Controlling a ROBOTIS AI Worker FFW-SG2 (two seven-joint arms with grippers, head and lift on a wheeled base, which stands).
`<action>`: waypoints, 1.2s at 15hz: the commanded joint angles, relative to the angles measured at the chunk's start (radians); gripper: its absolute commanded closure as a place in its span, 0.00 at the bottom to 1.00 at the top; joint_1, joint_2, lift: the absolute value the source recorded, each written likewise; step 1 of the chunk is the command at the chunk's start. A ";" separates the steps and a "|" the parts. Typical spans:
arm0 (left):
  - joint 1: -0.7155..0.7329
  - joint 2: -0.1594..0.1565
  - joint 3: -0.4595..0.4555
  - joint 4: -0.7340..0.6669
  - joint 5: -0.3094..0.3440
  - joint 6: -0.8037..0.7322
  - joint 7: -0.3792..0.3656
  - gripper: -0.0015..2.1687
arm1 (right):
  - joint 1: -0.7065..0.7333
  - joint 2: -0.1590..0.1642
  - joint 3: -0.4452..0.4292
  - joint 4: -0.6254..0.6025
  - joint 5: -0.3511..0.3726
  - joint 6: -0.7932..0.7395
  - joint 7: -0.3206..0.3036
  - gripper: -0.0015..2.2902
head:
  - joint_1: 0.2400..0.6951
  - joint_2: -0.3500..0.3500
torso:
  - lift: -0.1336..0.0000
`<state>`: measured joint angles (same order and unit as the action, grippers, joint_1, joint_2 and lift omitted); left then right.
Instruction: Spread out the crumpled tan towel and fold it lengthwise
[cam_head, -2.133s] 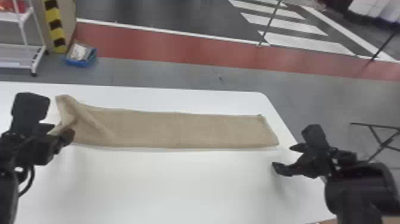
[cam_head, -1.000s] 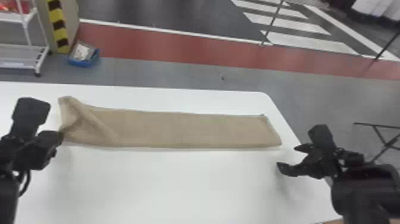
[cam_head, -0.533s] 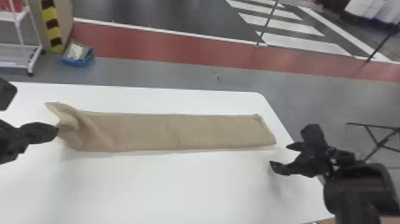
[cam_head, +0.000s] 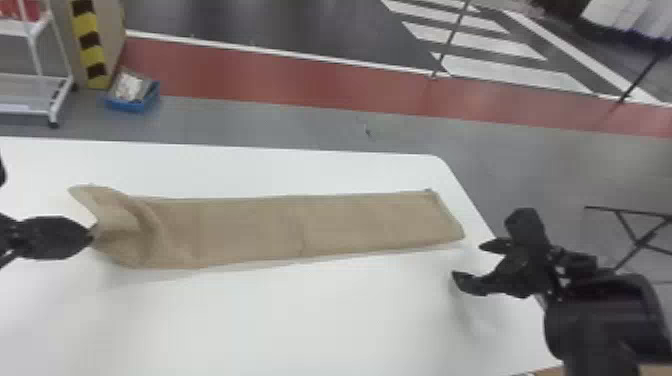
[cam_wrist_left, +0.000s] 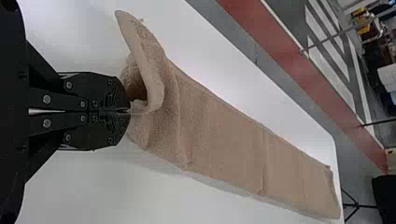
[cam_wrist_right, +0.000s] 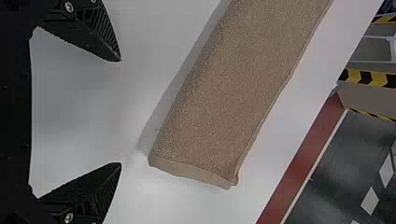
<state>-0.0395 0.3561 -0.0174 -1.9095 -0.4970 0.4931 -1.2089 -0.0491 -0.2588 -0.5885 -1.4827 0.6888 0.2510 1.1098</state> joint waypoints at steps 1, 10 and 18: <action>0.010 0.044 -0.018 0.012 -0.017 -0.034 -0.031 0.74 | 0.000 0.006 0.010 -0.001 0.001 0.003 0.001 0.04 | 1.00 0.03 | 0.07; -0.111 0.095 -0.035 0.153 -0.074 -0.258 -0.230 0.74 | 0.006 0.023 0.024 -0.004 0.003 0.000 0.001 0.04 | 1.00 0.07 | 0.07; -0.126 0.087 -0.015 0.179 -0.048 -0.258 -0.314 0.74 | -0.061 0.033 0.015 -0.024 -0.068 0.043 -0.024 0.04 | 1.00 0.09 | 0.07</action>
<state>-0.1656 0.4454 -0.0325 -1.7290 -0.5457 0.2355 -1.5226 -0.0733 -0.2281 -0.5851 -1.5117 0.6209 0.2673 1.0912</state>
